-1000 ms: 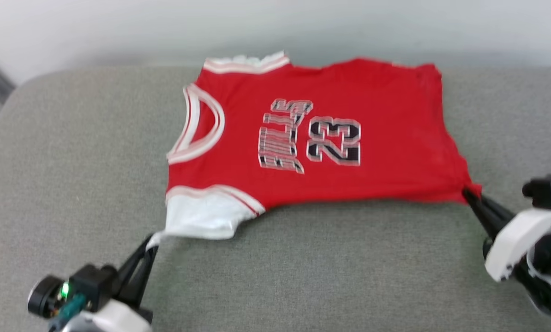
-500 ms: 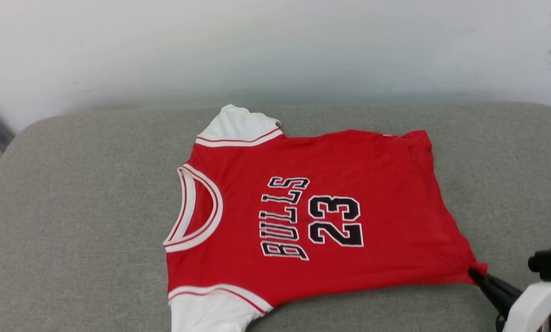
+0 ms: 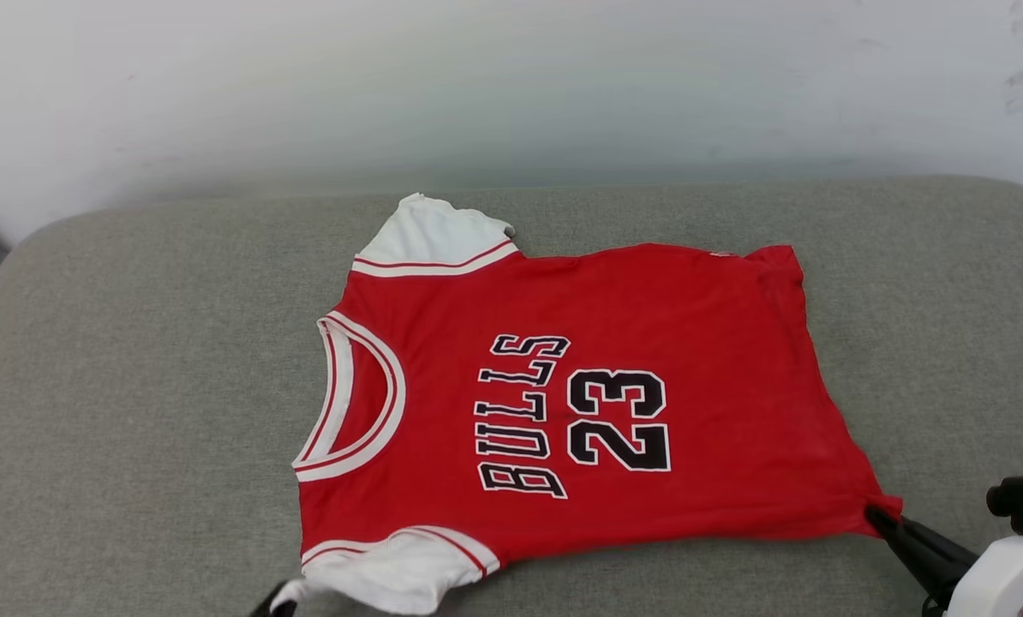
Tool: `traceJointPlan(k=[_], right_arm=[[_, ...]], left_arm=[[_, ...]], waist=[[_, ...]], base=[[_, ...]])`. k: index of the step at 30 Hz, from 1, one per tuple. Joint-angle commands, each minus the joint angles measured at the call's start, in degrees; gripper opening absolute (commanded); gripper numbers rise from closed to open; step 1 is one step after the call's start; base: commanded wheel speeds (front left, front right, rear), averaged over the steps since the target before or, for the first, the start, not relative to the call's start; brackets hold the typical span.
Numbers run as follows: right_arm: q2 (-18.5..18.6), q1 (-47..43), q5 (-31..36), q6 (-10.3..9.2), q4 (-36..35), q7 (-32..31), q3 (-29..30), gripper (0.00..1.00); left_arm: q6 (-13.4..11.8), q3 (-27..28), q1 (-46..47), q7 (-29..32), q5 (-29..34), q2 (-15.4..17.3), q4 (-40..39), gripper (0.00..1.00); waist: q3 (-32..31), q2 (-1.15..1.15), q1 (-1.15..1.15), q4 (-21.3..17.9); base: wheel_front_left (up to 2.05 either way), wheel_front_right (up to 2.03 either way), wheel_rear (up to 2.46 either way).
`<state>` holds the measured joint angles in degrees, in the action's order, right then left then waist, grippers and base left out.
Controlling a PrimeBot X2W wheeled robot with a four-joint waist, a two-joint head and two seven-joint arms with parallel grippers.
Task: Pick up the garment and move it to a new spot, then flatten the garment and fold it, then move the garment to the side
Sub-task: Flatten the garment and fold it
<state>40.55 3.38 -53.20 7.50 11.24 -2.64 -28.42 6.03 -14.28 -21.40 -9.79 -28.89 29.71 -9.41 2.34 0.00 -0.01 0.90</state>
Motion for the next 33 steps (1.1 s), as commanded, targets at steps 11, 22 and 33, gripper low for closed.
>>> traceJointPlan(k=[11,22,33], right_arm=[[-2.18,4.70,2.43,-0.03,-2.14,-3.54,4.13,0.00],[-6.52,16.77,9.67,-0.03,2.87,-8.10,4.37,0.00],[-8.87,20.61,11.69,-0.04,8.81,-8.45,1.96,0.05]], left_arm=[[0.38,1.25,14.03,0.19,-1.08,-0.07,-0.65,0.00],[1.02,-0.28,33.09,3.85,-1.64,1.33,11.17,0.00],[0.73,-4.05,40.50,3.44,0.69,0.18,22.85,0.79]], waist=[[5.45,0.00,0.01,-0.88],[16.27,0.00,0.01,-1.62],[18.04,0.00,0.01,-0.94]], base=[[0.00,0.00,0.00],[0.00,0.00,0.00],[0.00,0.00,0.00]])
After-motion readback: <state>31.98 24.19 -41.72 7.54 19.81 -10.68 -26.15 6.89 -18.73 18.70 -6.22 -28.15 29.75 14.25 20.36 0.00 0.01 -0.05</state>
